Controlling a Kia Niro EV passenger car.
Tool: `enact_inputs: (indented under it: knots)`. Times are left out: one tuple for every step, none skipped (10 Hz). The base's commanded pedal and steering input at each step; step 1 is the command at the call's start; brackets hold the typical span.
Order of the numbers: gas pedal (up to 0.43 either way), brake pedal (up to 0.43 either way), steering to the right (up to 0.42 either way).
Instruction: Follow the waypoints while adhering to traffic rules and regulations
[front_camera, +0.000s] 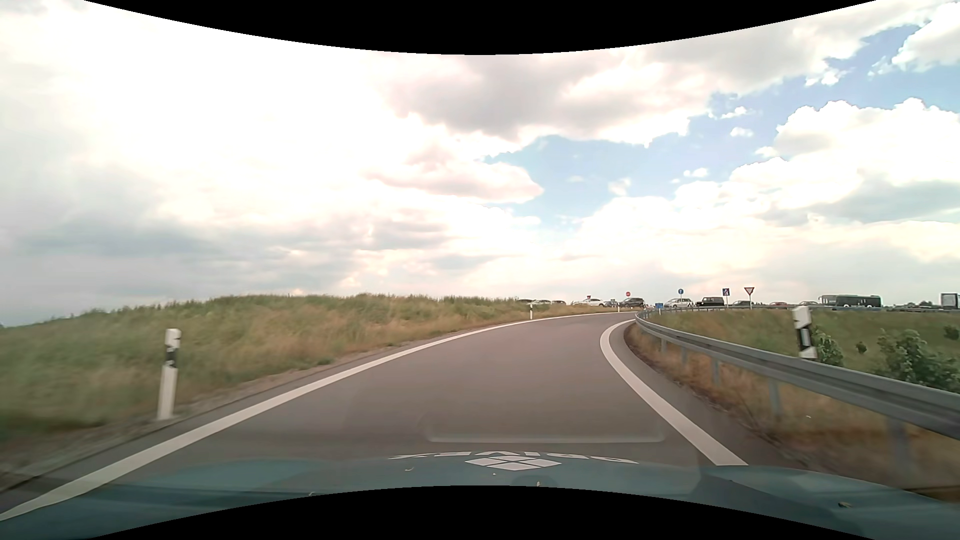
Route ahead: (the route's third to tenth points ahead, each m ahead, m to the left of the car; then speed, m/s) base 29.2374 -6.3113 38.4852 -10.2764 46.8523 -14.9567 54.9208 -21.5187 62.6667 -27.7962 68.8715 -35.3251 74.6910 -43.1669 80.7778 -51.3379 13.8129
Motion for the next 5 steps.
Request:
enact_inputs:
  knots:
    - [0.228, 0.000, 0.058]
    - [0.228, 0.000, 0.059]
    - [0.228, 0.000, 0.060]
    - [0.228, 0.000, 0.060]
    - [0.220, 0.000, 0.060]
